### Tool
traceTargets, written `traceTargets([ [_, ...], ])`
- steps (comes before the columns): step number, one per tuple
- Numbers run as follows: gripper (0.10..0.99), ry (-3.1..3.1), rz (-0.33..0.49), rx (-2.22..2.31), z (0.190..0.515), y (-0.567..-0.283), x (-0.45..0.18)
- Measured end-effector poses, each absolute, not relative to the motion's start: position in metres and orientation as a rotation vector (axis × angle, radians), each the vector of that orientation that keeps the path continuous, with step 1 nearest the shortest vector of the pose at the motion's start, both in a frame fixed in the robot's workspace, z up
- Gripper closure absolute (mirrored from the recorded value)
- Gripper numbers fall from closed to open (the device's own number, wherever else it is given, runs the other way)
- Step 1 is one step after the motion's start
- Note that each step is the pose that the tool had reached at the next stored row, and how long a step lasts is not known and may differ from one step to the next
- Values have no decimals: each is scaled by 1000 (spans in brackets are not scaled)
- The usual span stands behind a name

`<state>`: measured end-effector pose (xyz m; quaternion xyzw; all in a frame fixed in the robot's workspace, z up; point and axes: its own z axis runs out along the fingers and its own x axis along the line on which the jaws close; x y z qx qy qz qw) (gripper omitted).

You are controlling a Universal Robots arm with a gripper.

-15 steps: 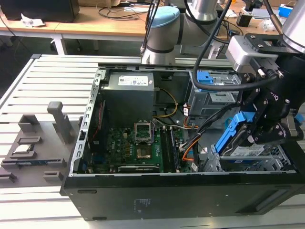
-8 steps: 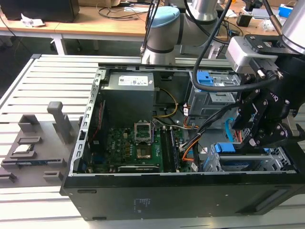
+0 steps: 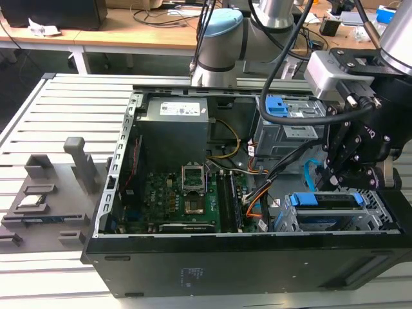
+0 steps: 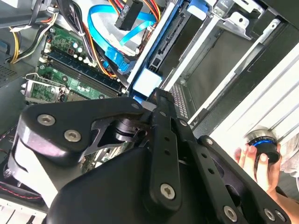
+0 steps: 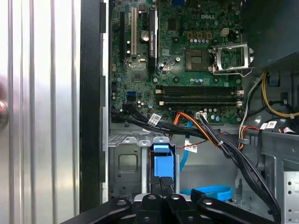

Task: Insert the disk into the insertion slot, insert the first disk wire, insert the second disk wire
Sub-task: 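Insert the disk into the insertion slot, then insert the first disk wire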

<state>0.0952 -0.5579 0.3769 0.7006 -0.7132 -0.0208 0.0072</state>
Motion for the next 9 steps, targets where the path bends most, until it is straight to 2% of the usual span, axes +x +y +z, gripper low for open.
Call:
traceTargets([
  [9,980,-2231,-66,2191,374,-558,97],
])
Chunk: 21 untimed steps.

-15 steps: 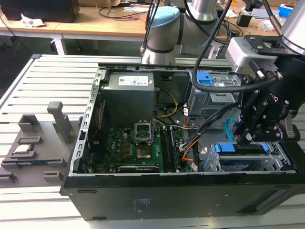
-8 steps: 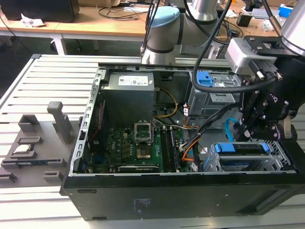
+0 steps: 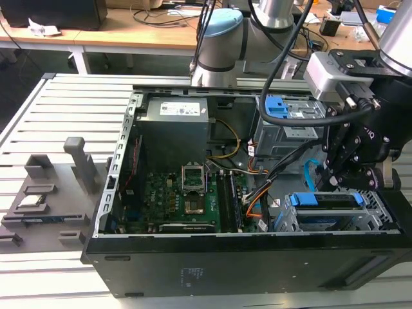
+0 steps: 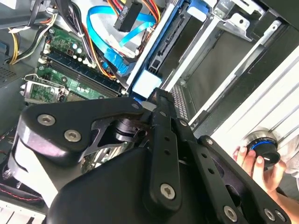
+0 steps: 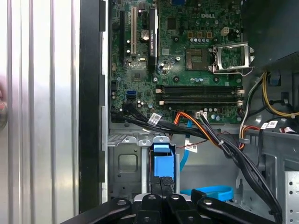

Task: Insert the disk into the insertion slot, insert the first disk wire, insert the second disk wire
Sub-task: 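Insert the first disk wire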

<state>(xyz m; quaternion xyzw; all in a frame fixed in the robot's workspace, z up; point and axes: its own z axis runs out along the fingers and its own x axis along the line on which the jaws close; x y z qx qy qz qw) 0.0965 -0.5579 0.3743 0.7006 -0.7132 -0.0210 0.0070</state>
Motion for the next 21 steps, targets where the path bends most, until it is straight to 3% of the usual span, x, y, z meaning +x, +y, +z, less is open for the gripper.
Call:
traceTargets([
  [9,980,-2228,-60,2188,366,-542,129],
  [14,980,-2223,-49,2184,366,-523,137],
  [16,980,-2215,-28,2174,366,-503,138],
  [21,973,-2214,-27,2174,366,-502,138],
])
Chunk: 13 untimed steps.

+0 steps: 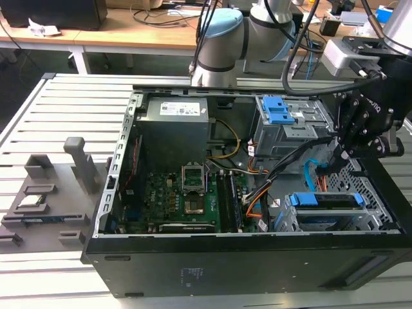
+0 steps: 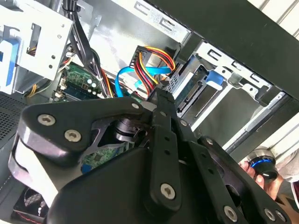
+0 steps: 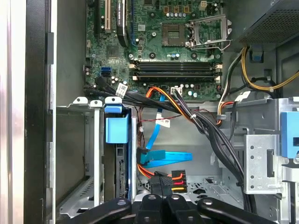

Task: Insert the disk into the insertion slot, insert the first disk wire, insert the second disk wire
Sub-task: 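Insert the first disk wire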

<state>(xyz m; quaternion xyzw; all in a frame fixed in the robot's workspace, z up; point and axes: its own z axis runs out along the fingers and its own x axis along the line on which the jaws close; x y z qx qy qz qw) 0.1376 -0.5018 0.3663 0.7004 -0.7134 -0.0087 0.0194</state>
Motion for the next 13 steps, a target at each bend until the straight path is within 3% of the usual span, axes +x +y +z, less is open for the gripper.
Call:
traceTargets([
  [3,784,-2214,-27,2173,366,-502,138],
  [13,784,-2207,-10,2166,358,-497,138],
])
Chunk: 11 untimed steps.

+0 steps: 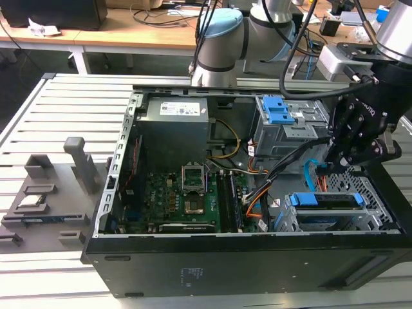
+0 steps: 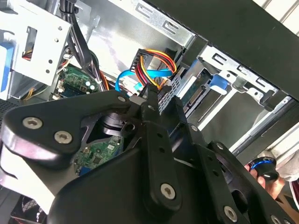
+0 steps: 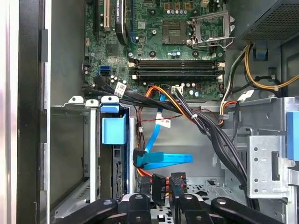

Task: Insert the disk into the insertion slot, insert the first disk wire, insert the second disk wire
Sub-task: 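Insert the first disk wire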

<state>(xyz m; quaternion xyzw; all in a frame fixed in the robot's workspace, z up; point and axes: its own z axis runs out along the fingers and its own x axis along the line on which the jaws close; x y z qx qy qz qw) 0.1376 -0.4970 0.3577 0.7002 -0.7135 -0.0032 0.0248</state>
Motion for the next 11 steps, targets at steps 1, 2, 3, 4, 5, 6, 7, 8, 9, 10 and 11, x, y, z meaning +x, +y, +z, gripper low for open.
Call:
traceTargets([
  [1,784,-2207,-10,2166,358,-497,138],
  [2,784,-2207,-10,2166,358,-497,138],
  [3,784,-2207,-10,2166,358,-497,138],
  [4,800,-2207,-10,2166,358,-497,138],
  [5,867,-2207,-10,2166,358,-497,138],
  [6,925,-2207,-10,2166,358,-497,138],
  [7,925,-2207,-10,2166,358,-497,138],
  [8,925,-2207,-10,2165,358,-497,138],
  [9,925,-2207,-10,2165,358,-497,138],
  [10,925,-2206,-10,2165,358,-497,138],
  [11,925,-2206,-10,2165,358,-500,138],
])
